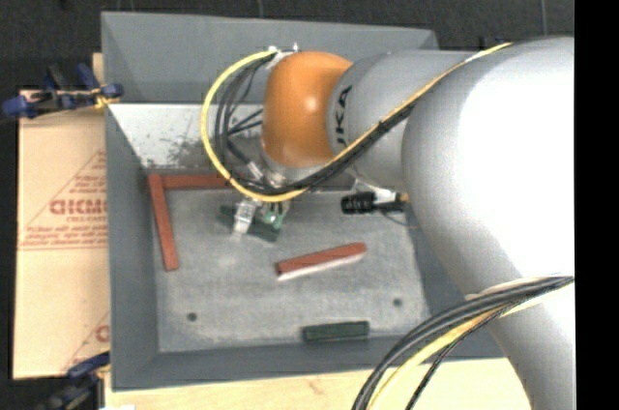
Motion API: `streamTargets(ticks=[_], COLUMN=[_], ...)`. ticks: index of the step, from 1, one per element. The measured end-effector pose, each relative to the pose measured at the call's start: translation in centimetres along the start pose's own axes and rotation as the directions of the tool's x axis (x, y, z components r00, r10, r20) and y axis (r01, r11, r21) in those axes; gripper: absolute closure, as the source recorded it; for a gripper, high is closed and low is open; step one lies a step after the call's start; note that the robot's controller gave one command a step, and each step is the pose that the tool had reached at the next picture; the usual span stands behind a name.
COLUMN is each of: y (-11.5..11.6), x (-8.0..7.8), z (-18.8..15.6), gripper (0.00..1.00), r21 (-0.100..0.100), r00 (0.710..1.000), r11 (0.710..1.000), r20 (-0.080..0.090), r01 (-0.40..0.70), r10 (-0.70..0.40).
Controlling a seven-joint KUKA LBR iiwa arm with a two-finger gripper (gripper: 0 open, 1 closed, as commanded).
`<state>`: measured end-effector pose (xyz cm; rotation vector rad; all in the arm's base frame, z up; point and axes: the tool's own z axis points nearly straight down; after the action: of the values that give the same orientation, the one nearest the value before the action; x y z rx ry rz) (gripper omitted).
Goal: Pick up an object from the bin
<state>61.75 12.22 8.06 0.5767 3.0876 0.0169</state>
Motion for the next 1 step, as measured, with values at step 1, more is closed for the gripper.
streamTargets(ticks=[1], y=[-0.01], x=[-0.01], z=[0.0], gripper=[1.0], r21=[0.0], r00=[1.0], r11=[1.0], r20=[0.0], r01=[0.0], r10=[0.0])
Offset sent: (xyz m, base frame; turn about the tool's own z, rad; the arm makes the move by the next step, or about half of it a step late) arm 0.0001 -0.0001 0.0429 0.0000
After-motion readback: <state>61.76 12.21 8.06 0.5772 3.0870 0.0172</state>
